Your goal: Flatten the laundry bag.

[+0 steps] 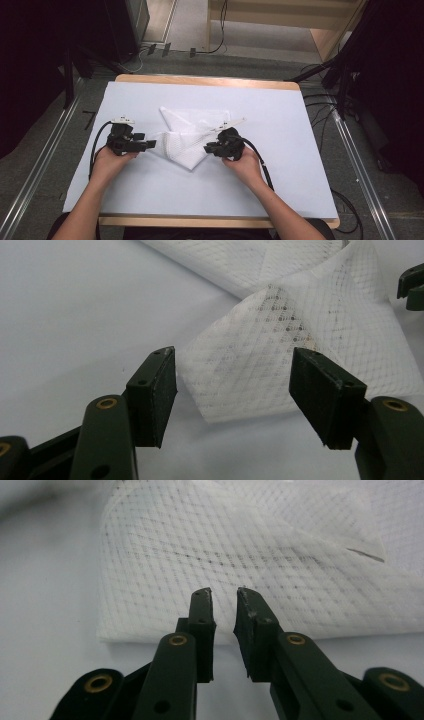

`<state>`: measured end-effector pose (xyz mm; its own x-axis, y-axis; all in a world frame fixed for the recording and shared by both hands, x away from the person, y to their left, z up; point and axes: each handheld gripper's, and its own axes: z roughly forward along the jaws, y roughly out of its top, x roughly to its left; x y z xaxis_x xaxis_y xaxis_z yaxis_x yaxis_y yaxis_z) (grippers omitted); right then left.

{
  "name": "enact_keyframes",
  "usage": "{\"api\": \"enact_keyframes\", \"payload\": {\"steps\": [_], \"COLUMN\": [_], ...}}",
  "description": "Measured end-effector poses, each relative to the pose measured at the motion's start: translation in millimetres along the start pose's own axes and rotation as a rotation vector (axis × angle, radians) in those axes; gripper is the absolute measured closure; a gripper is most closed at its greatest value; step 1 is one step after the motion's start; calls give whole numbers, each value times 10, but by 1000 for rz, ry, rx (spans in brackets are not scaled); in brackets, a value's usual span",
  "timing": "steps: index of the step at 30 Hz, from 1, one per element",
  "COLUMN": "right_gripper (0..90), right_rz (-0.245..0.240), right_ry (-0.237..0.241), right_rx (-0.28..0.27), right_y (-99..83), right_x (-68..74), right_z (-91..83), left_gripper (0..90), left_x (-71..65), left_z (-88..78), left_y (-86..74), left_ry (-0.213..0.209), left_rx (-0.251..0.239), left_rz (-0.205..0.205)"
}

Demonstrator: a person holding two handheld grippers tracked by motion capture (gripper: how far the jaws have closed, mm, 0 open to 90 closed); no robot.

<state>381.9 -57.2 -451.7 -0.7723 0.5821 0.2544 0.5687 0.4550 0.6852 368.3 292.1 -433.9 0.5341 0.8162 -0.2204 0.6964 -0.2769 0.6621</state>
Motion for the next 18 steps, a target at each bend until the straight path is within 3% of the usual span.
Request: {"api": "enact_keyframes", "payload": {"steps": [5,8,10,14,18], "right_gripper": [743,733,722,723,722], "right_rz": [5,13,21,38,48], "right_ry": [-16,-19,-25,-38,-46], "right_rx": [-7,-12,-12,-6,-16], "right_y": [-59,-80,-100,-147,-162], "right_x": [-16,-34,-58,-95,-135], "right_z": [-62,-87,-108,-160,-194], "left_gripper": [361,360,377,380,375], "left_x": [6,18,7,-62,-95], "left_z": [43,95,146,228,318], "left_y": [24,58,77,94,91], "left_ry": [-2,-13,-43,-54,-63], "left_rx": [-29,-12,12,30,51], "left_rz": [8,7,-12,29,28]}}
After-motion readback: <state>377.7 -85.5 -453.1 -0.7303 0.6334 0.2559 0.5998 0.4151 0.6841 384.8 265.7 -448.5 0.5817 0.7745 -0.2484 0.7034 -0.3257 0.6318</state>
